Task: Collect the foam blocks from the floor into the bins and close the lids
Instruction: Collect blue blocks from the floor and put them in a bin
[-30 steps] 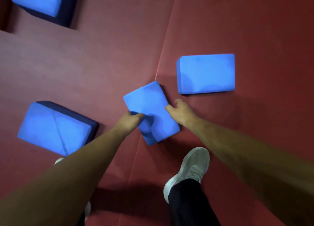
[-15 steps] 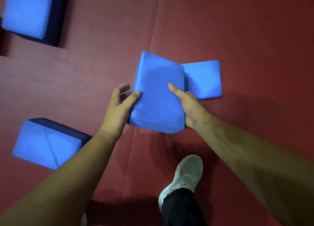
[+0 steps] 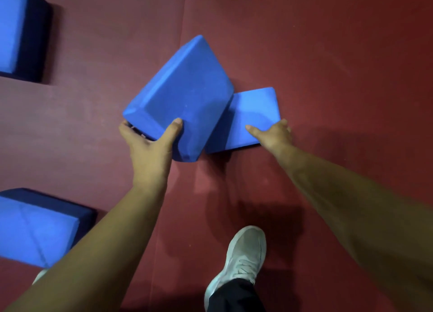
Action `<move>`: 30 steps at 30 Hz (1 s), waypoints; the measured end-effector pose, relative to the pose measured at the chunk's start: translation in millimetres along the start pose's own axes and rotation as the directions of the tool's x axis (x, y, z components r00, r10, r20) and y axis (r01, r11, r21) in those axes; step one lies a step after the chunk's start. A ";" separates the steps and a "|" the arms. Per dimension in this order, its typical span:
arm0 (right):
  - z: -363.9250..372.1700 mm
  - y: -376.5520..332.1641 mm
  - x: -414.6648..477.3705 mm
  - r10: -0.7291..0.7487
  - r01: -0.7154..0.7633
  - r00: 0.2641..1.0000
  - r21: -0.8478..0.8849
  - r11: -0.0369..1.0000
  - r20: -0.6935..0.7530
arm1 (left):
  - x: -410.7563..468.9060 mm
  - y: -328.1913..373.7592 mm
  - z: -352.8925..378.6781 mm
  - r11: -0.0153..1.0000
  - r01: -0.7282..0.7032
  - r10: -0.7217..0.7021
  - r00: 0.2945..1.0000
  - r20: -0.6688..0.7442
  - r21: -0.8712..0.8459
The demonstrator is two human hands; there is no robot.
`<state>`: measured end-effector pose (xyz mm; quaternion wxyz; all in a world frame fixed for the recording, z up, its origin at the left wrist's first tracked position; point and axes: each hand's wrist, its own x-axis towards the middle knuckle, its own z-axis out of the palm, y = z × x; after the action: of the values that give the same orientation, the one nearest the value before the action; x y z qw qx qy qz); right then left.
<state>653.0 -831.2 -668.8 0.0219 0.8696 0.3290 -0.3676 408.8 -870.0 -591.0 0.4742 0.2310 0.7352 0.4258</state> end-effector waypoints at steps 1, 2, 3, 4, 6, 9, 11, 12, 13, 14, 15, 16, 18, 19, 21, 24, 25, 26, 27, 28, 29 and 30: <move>2.9 5.1 7.0 0.030 -0.029 0.998 -0.014 0.999 0.056 | -1.2 -4.6 -1.5 1.000 -0.019 0.018 1.000 0.010 0.017; 4.7 7.0 9.8 0.051 -0.048 0.995 -0.030 0.998 0.086 | -2.4 -7.1 -2.5 0.999 -0.034 0.033 0.999 0.020 0.036; 9.5 8.0 12.1 0.079 -0.075 0.991 -0.040 0.996 0.108 | -2.8 -9.4 -3.4 0.998 -0.046 0.045 0.999 0.029 0.053; 13.1 7.6 10.0 0.102 -0.099 0.987 -0.037 0.994 0.120 | -2.9 -10.7 -3.7 0.996 -0.055 0.053 0.998 0.036 0.066; 21.4 8.9 -0.9 0.102 -0.124 0.985 0.160 0.979 0.141 | -3.0 -7.3 -6.5 0.995 -0.060 0.058 0.998 0.034 0.073; 19.2 -2.9 -35.2 0.033 -0.061 0.997 0.440 0.896 0.072 | -1.9 14.0 -18.7 0.995 -0.056 0.058 0.998 -0.017 0.086; -8.3 -25.0 -67.7 -0.023 0.034 0.999 0.434 0.900 -0.030 | -2.6 45.1 -30.0 0.993 -0.053 0.056 0.998 -0.027 0.104; -27.0 -37.0 -82.9 -0.065 0.093 0.995 0.416 0.904 -0.082 | -3.3 65.4 -37.3 0.993 -0.049 0.053 0.998 -0.033 0.107; -47.6 -50.2 -101.6 -0.096 0.132 0.990 0.396 0.909 -0.108 | -5.9 89.7 -46.6 0.993 -0.048 0.053 0.998 -0.040 0.107; -71.9 -65.0 -121.4 -0.131 0.173 0.982 0.378 0.910 -0.134 | -8.5 116.8 -56.0 0.993 -0.058 0.063 0.997 -0.039 0.107; -98.4 -81.8 -141.1 -0.161 0.207 0.975 0.365 0.908 -0.153 | -11.5 146.2 -65.5 0.992 -0.073 0.078 0.996 -0.039 0.106; -126.5 -99.0 -162.9 -0.184 0.233 0.969 0.349 0.908 -0.168 | -15.7 178.1 -76.6 0.990 -0.090 0.096 0.995 -0.042 0.113; -185.0 -137.0 -218.8 -0.227 0.282 0.953 0.314 0.907 -0.198 | -28.1 249.5 -104.3 0.983 -0.133 0.139 0.990 -0.038 0.130; -214.8 -157.4 -251.5 -0.253 0.313 0.940 0.281 0.907 -0.230 | -36.6 289.0 -120.4 0.978 -0.160 0.166 0.986 -0.030 0.135; -268.2 -195.9 -327.6 -0.293 0.361 0.914 0.230 0.904 -0.282 | -61.4 369.4 -161.1 0.968 -0.199 0.202 0.979 -0.002 0.152; -335.6 -247.2 -452.0 -0.345 0.427 0.877 0.211 0.879 -0.334 | -112.1 489.2 -233.0 0.940 -0.283 0.284 0.959 0.026 0.188; -354.7 -263.2 -492.7 -0.363 0.450 0.863 0.208 0.869 -0.351 | -128.7 525.8 -257.9 0.933 -0.302 0.303 0.953 0.027 0.193; -372.2 -278.8 -532.7 -0.377 0.471 0.848 0.205 0.858 -0.372 | -144.0 559.2 -282.5 0.927 -0.322 0.322 0.946 0.027 0.192; -388.3 -294.0 -571.3 -0.387 0.492 0.834 0.212 0.844 -0.394 | -158.6 590.9 -307.0 0.918 -0.353 0.353 0.935 0.029 0.180; -402.2 -308.4 -606.4 -0.394 0.513 0.818 0.225 0.828 -0.419 | -172.5 620.1 -330.2 0.906 -0.390 0.391 0.920 0.029 0.167; -413.8 -321.0 -637.1 -0.400 0.538 0.800 0.239 0.809 -0.448 | -182.3 645.3 -351.9 0.891 -0.424 0.426 0.904 0.020 0.165; -423.8 -332.7 -664.9 -0.405 0.563 0.779 0.251 0.788 -0.478 | -191.6 669.1 -372.0 0.875 -0.453 0.459 0.888 0.006 0.171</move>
<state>380.8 -821.8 142.5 -0.3117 0.7958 0.4649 -0.2312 118.4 -808.7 140.2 0.3265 0.4294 0.7013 0.4660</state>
